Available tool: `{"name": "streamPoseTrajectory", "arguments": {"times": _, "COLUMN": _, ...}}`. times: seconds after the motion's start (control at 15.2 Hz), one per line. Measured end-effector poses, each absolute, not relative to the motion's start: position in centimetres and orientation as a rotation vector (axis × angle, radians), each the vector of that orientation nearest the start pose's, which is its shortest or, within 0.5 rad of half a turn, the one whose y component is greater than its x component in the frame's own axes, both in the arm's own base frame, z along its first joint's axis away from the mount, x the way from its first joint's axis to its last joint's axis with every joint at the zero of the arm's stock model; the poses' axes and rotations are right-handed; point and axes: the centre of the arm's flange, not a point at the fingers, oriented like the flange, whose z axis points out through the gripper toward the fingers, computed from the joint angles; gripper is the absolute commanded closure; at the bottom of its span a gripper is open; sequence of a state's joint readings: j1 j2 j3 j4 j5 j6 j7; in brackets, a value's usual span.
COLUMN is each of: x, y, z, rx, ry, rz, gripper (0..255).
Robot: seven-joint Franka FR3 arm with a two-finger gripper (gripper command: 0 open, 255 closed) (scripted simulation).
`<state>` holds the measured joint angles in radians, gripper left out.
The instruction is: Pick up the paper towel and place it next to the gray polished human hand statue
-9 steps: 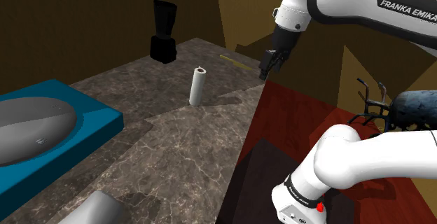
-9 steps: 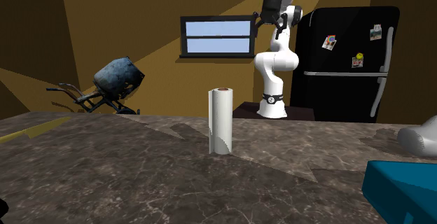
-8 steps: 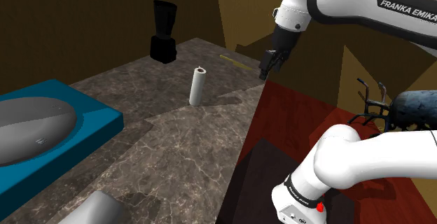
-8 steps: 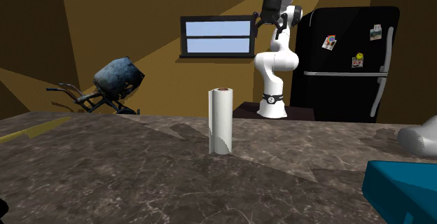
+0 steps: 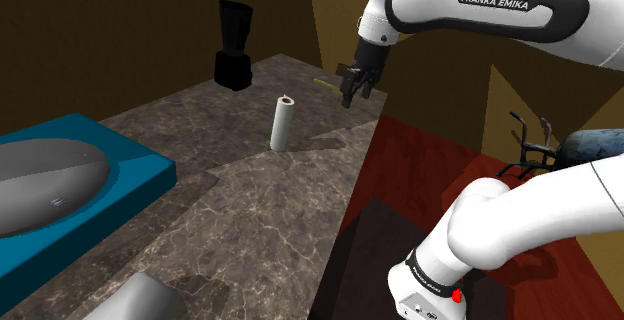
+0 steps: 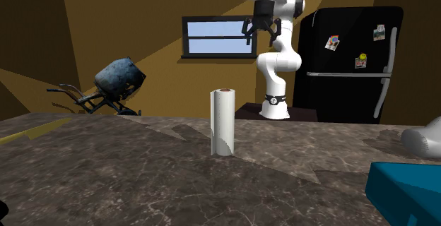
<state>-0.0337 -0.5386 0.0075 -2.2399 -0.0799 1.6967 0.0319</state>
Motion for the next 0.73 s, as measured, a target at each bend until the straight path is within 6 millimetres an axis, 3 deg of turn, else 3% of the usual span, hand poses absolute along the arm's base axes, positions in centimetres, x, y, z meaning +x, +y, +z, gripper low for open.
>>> {"name": "streamPoseTrajectory", "arguments": {"times": 0.73, "x": 52.1, "y": -5.0, "z": 51.3, "rx": -3.161, "ry": 0.032, "rz": 0.033, "gripper": 0}}
